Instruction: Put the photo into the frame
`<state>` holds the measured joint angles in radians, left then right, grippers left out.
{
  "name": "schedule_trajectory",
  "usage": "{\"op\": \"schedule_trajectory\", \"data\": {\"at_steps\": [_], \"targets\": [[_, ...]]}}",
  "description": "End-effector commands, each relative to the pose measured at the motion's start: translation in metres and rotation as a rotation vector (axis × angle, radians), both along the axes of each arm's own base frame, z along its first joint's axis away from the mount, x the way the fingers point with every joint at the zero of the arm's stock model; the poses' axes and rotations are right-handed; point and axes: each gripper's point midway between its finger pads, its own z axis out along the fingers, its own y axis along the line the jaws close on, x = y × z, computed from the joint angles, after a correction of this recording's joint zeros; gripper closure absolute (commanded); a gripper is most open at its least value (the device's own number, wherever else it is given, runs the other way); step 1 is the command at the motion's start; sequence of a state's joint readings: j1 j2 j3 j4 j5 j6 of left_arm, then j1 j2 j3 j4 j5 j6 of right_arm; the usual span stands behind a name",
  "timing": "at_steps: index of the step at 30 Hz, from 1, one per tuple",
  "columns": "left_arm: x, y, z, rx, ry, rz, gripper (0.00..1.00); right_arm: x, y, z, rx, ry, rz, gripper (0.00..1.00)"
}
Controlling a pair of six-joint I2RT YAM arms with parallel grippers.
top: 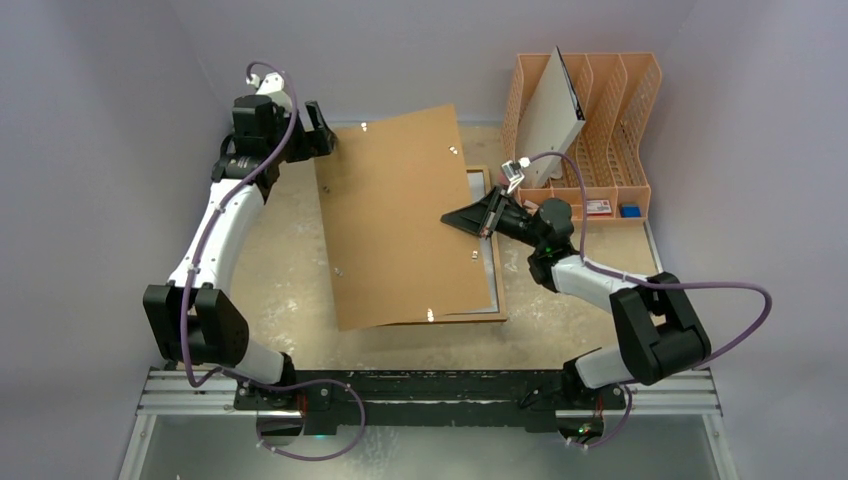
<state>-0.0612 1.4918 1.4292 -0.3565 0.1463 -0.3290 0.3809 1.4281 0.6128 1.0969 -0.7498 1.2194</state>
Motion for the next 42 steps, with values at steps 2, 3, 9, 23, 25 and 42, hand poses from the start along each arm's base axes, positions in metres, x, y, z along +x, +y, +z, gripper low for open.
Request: {"op": "schedule_trajectory", "data": {"at_steps": [2, 3, 9, 23, 25, 42], "targets": [[0.008, -0.004, 0.047, -0.004, -0.167, -0.032, 0.13, -0.005, 0.0, 0.036, 0.048, -0.174, 0.003, 1.0], [0.011, -0.006, 0.052, -0.005, -0.19, -0.04, 0.13, -0.005, 0.0, 0.036, 0.041, -0.179, 0.002, 1.0], [0.015, -0.021, 0.069, -0.012, -0.295, -0.137, 0.14, -0.005, 0.001, 0.034, 0.005, -0.188, 0.0, 1.0], [0.028, -0.059, 0.037, -0.029, -0.253, -0.264, 0.21, -0.01, 0.009, 0.036, -0.004, -0.212, 0.029, 1.0], [0.028, -0.063, 0.032, -0.03, -0.244, -0.283, 0.22, -0.01, 0.009, 0.035, -0.004, -0.21, 0.03, 1.0], [0.011, -0.049, -0.005, 0.095, -0.138, -0.284, 0.47, 0.001, 0.01, 0.039, 0.018, -0.174, -0.006, 1.0]]}}
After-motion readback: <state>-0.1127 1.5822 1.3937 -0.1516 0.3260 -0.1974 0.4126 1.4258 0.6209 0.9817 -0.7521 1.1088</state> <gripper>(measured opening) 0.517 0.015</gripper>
